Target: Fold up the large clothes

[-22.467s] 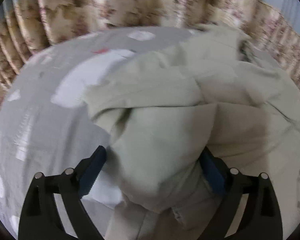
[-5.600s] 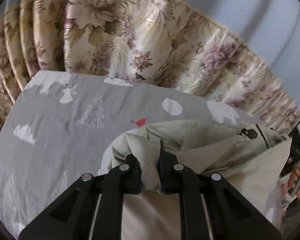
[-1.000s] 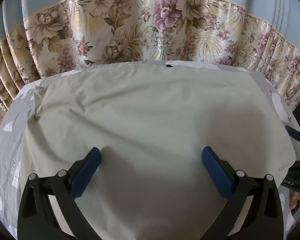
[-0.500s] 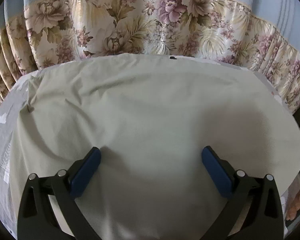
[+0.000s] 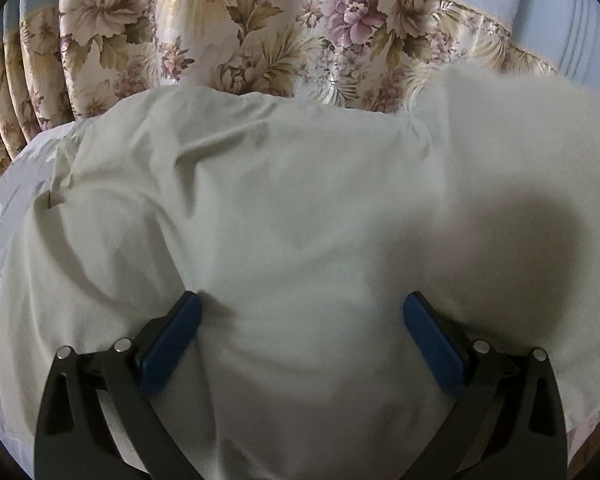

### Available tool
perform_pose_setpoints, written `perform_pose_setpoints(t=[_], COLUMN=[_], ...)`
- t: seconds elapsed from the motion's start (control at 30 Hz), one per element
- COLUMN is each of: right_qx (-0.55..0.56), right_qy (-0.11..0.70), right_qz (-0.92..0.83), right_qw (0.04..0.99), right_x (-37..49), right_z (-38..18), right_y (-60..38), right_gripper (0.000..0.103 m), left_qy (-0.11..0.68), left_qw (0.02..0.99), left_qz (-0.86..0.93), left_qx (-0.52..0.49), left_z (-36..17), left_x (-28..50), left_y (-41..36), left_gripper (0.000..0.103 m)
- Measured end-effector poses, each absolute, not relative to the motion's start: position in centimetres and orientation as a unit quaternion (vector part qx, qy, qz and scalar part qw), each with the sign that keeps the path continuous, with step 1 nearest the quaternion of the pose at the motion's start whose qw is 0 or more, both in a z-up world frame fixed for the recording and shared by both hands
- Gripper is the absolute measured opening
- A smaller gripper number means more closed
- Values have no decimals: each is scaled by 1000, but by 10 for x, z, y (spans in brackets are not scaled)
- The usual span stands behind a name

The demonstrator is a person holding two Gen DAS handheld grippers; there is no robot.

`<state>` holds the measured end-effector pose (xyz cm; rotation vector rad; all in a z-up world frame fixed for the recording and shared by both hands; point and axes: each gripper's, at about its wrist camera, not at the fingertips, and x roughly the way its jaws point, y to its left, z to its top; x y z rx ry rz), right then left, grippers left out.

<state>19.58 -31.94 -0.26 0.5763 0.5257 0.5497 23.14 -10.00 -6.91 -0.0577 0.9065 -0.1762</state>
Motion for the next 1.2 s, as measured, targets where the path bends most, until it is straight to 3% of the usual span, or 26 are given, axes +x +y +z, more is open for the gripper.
perform_pose_setpoints(t=[0.37, 0.57, 0.73, 0.93, 1.2], right_qx=[292, 297, 331, 323, 301], right_qy=[290, 296, 287, 295, 314], right_qz=[312, 313, 345, 398, 425], right_qw=[856, 852, 830, 806, 793], right_x=[224, 224, 221, 214, 212], right_z=[-8, -15, -21, -21, -19], right_y=[-270, -270, -253, -211, -171], right_gripper=[16, 16, 16, 15, 14], left_qy=[436, 412, 481, 480, 442], left_qw=[889, 901, 872, 869, 884], left_qz=[-130, -90, -63, -77, -32], left_qx=[-49, -105, -64, -87, -149], left_z=[-61, -20, -58, -64, -16], left_x=[223, 202, 227, 229, 211], left_y=[-81, -17, -3, 3, 89], left_gripper=[95, 94, 94, 95, 95])
